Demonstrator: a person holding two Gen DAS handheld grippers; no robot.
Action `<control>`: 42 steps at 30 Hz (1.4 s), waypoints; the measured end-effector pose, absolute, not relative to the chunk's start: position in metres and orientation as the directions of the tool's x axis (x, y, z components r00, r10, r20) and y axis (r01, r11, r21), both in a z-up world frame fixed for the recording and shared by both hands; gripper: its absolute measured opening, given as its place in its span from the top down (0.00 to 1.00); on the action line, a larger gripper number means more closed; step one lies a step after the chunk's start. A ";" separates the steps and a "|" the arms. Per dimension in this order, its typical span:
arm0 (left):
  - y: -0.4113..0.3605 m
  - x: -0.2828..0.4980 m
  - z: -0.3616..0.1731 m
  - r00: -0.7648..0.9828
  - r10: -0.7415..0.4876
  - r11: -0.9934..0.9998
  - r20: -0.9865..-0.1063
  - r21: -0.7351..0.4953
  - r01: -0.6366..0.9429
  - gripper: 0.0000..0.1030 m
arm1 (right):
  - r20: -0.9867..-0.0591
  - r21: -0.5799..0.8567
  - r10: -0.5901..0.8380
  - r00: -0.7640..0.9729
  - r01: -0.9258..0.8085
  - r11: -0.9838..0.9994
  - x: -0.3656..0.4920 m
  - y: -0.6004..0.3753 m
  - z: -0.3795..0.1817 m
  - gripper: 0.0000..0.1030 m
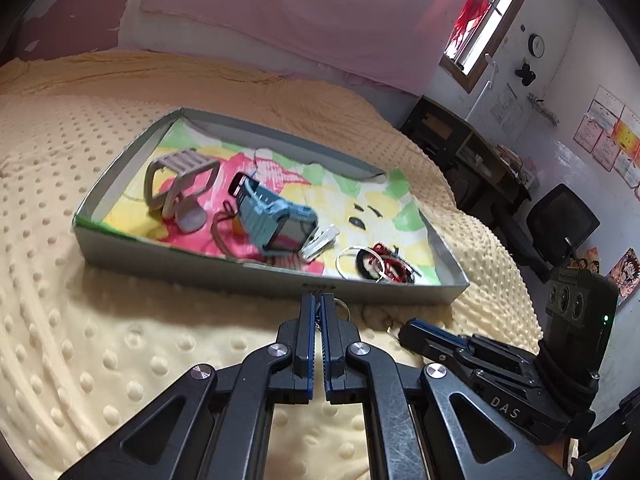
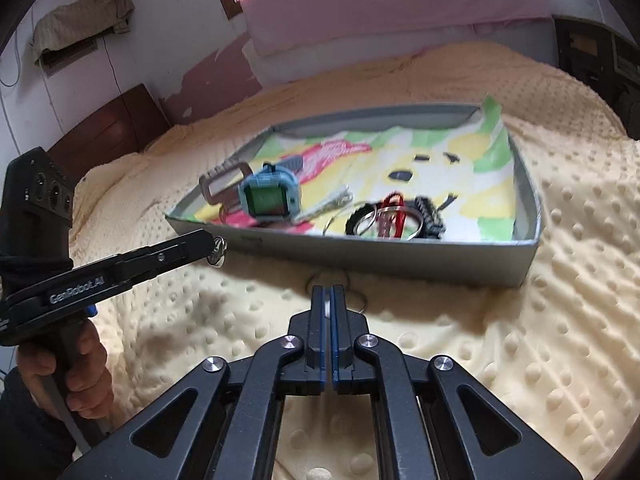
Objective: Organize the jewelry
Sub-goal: 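Carry the silver ring into the tray and open both grippers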
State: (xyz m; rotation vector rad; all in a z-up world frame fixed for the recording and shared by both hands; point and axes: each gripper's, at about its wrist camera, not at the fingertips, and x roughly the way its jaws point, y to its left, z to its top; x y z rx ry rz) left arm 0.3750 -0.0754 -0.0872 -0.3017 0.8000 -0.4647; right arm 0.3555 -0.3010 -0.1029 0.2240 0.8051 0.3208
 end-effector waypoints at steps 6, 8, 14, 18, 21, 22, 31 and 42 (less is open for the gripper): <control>-0.066 0.373 -0.094 0.601 -0.504 0.857 -0.620 -0.444 0.260 0.97 | -0.686 0.277 0.353 0.637 -0.219 0.935 0.358 -0.292 -0.107 0.64; -0.063 0.374 -0.096 0.599 -0.504 0.856 -0.622 -0.449 0.255 0.97 | -0.702 0.256 0.339 0.626 -0.222 0.941 0.363 -0.287 -0.110 0.64; -0.065 0.373 -0.097 0.592 -0.510 0.854 -0.624 -0.449 0.263 0.97 | -0.703 0.273 0.343 0.623 -0.208 0.939 0.367 -0.290 -0.115 0.91; -0.071 0.371 -0.089 0.594 -0.519 0.850 -0.615 -0.444 0.283 0.97 | -0.671 0.278 0.350 0.654 -0.215 0.936 0.360 -0.292 -0.110 0.94; -0.076 0.373 -0.079 0.606 -0.523 0.848 -0.599 -0.440 0.296 0.97 | -0.628 0.263 0.343 0.698 -0.225 0.938 0.349 -0.293 -0.096 0.94; -0.078 0.375 -0.076 0.612 -0.524 0.847 -0.593 -0.441 0.298 0.97 | -0.616 0.257 0.341 0.710 -0.229 0.939 0.347 -0.294 -0.091 0.94; -0.103 0.410 -0.057 0.627 -0.526 0.845 -0.574 -0.433 0.312 0.97 | -0.565 0.233 0.312 0.764 -0.215 0.948 0.373 -0.311 -0.061 0.97; -0.121 0.427 -0.076 0.601 -0.492 0.869 -0.631 -0.405 0.286 0.97 | -0.586 0.280 0.291 0.756 -0.148 0.948 0.391 -0.327 -0.080 0.97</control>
